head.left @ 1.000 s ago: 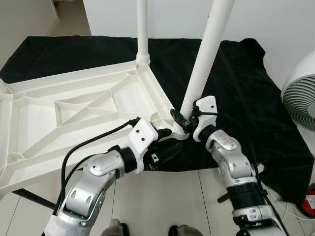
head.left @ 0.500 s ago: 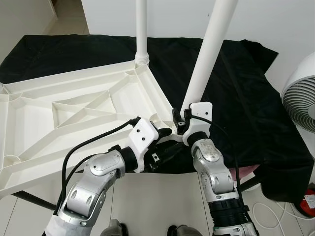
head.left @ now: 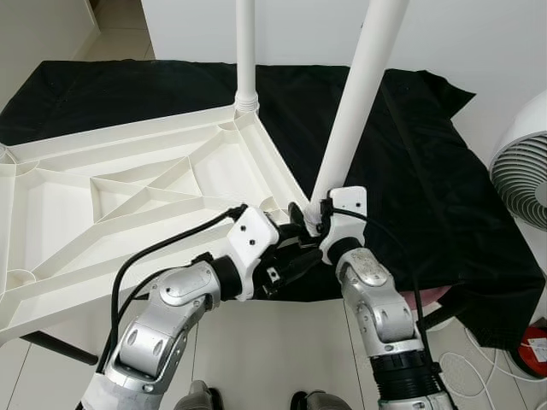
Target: Building children table
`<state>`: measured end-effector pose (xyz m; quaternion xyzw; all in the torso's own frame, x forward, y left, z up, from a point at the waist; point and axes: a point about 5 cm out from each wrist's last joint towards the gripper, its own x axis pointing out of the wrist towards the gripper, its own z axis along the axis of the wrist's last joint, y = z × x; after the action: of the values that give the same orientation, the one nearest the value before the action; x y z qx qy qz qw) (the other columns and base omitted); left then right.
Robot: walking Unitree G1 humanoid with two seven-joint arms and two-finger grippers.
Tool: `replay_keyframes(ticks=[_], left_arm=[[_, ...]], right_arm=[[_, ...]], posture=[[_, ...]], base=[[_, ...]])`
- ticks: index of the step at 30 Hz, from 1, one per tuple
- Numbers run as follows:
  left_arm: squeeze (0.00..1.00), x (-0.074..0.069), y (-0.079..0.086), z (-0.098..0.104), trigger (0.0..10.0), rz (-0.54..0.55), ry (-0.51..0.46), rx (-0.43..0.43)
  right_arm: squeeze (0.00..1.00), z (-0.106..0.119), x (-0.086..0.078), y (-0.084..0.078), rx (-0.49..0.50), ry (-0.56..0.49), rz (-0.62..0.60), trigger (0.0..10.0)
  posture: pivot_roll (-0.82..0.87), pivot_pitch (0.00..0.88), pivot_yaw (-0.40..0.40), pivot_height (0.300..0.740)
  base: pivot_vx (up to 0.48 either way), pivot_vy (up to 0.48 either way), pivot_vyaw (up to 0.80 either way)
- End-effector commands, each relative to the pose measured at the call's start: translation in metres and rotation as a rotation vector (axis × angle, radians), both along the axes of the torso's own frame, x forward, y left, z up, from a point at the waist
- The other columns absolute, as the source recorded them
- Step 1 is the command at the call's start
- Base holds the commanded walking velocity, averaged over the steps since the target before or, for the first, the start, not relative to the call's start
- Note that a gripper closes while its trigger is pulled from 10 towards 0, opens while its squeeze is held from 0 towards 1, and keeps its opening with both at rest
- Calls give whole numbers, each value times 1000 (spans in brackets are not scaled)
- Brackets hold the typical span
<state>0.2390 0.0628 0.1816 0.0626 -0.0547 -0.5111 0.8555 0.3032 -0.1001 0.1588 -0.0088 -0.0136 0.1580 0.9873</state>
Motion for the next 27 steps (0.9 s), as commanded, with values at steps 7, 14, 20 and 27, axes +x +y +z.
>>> replay_keyframes(ticks=[7,14,20,27], left_arm=[[0,4,0,0,10000,38,-2,-1],[0,2,0,-2,10000,27,0,6],[0,3,0,0,10000,30,-3,5],[0,4,2,1,10000,35,-5,9]], right_arm=[[0,9,10,-12,-61,-31,183,10000],[0,15,17,-18,-141,-89,375,10000],[0,9,22,-19,-183,-55,511,10000],[0,-2,27,-23,-250,-22,644,10000]], posture=[[-33,86,6,740],[-34,86,16,740],[-29,86,22,740],[-18,82,24,740]], base=[[0,0,0],[0,0,0],[0,0,0],[0,0,0]])
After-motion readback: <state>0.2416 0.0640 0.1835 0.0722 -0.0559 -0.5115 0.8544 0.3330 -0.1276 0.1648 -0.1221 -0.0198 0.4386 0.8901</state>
